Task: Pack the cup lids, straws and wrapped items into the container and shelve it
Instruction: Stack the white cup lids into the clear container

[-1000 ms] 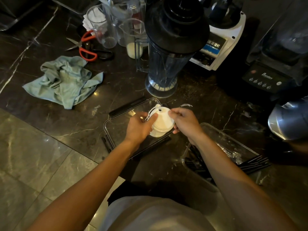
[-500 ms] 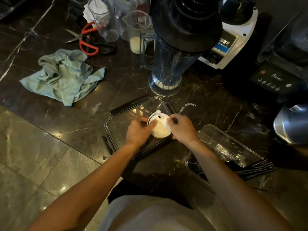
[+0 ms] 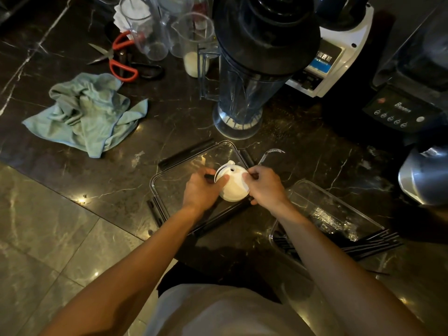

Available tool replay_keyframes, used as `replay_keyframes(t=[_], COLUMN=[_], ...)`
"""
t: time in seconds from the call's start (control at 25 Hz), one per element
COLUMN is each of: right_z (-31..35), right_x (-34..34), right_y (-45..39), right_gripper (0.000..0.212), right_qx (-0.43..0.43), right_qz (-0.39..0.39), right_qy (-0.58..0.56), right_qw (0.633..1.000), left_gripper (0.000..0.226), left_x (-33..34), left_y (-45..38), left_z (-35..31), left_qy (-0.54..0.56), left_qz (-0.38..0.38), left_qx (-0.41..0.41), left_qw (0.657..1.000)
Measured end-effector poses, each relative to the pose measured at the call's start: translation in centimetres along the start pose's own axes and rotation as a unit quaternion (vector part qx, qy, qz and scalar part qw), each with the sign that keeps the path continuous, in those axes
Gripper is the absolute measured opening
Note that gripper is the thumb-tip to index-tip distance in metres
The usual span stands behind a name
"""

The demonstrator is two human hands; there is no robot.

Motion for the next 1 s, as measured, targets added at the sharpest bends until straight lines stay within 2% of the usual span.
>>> replay_keyframes(t=[0.16,0.24,0.32,0.4,0.48,0.6,0.76,0.88,1.0], right_z=[0.9,1.2,1.3,0.4,-1.0,-4.2,-8.8,-11.6,-14.3], right_x=[-0.5,-1.4,-2.7,-4.8,-7.1,-10.2,-12.0,-12.6,-13.0], right_y=[0.0,0.4,1.3,2.7,4.2,6.5,9.4,12.0,14.5], right_gripper=[0.022,0.027,0.031,0.022,0.014,0.005,0.002,0.005,0.008], right_qx=[-0.007,-0.038,-0.059,-0.062,-0.067,-0.066,-0.014,0.014,0.047], right_qz=[-0.020,-0.031,-0.037,-0.050,-0.082,-0.157,-0.196,-0.218,-0.199], right_qy=[-0.003,0.021,-0.007,-0.069,-0.110,-0.163,-0.214,-0.214,-0.210], right_qw=[1.000,0.999,0.998,0.994,0.988,0.972,0.957,0.952,0.956], left_gripper=[0.049,0.059,0.069,0.065,0.049,0.027,0.023,0.030,0.052], left_x=[0.1,0.0,-0.2,-0.1,0.6,3.2,8.2,11.6,14.3], left_y=[0.0,0.3,0.7,1.9,3.0,5.0,6.9,7.9,8.2], left_z=[-0.4,-0.6,-1.2,-3.3,-6.1,-10.2,-12.1,-11.7,-10.7], left_qy=[-0.025,-0.045,-0.067,-0.079,-0.078,-0.072,-0.113,-0.161,-0.305], left_qz=[-0.009,-0.013,-0.035,-0.063,-0.058,0.046,0.159,0.232,0.302], left_qx=[0.005,0.004,0.021,0.078,0.162,0.229,0.281,0.297,0.313], left_qw=[1.000,0.999,0.997,0.992,0.982,0.970,0.940,0.912,0.847])
Point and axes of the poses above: each hand's wrist, its own y-axis away from the middle knuckle, its own x-axis out of the palm, z = x × y, the point moved 1 cm from there along -y, towards the middle knuckle, and after that the axes turned 3 degrees about -y, right-handed, at the moved point
